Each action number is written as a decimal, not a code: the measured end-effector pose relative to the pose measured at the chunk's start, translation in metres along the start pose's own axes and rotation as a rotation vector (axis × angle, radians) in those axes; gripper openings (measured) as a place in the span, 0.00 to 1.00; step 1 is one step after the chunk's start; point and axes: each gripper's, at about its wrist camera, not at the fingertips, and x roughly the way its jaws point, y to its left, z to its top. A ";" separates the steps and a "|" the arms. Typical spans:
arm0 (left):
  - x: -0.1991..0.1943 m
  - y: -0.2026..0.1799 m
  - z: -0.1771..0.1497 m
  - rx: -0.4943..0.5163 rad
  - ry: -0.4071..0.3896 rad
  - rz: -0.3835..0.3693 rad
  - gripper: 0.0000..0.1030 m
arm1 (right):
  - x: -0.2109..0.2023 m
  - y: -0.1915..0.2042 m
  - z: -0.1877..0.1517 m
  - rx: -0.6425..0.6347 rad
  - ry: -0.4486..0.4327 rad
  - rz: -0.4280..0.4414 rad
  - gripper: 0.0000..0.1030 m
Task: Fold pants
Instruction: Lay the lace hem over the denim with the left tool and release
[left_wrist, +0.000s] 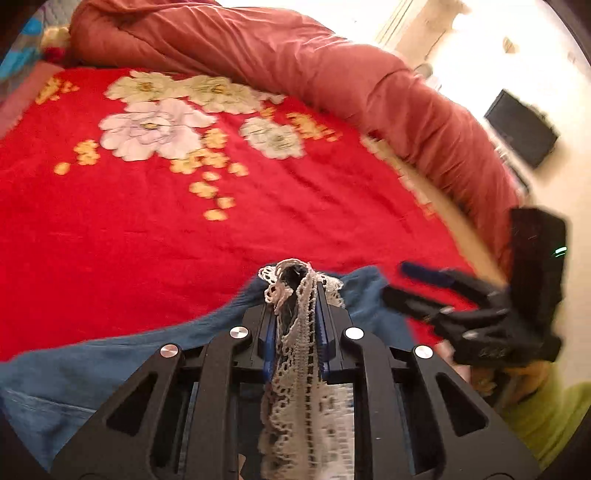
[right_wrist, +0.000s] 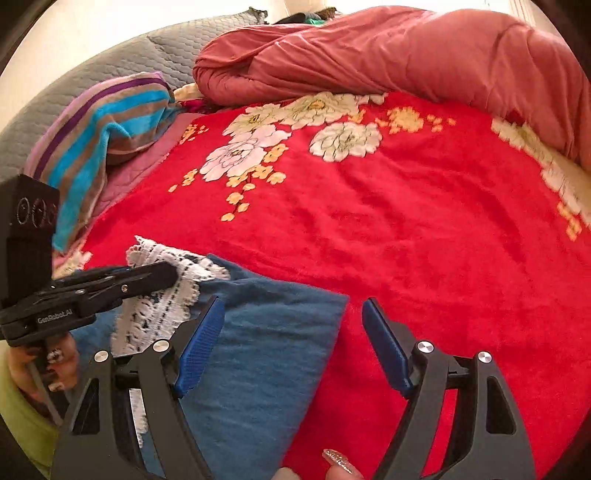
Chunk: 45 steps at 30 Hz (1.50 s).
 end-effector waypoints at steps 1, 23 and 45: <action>0.003 0.005 -0.001 -0.012 0.015 0.021 0.10 | 0.001 0.004 0.000 -0.026 -0.006 -0.018 0.73; -0.042 0.035 -0.025 -0.123 -0.034 0.021 0.41 | -0.018 -0.001 -0.017 -0.072 -0.036 -0.134 0.70; -0.070 -0.019 -0.119 -0.111 0.145 0.020 0.47 | -0.063 0.059 -0.085 -0.196 0.032 0.143 0.46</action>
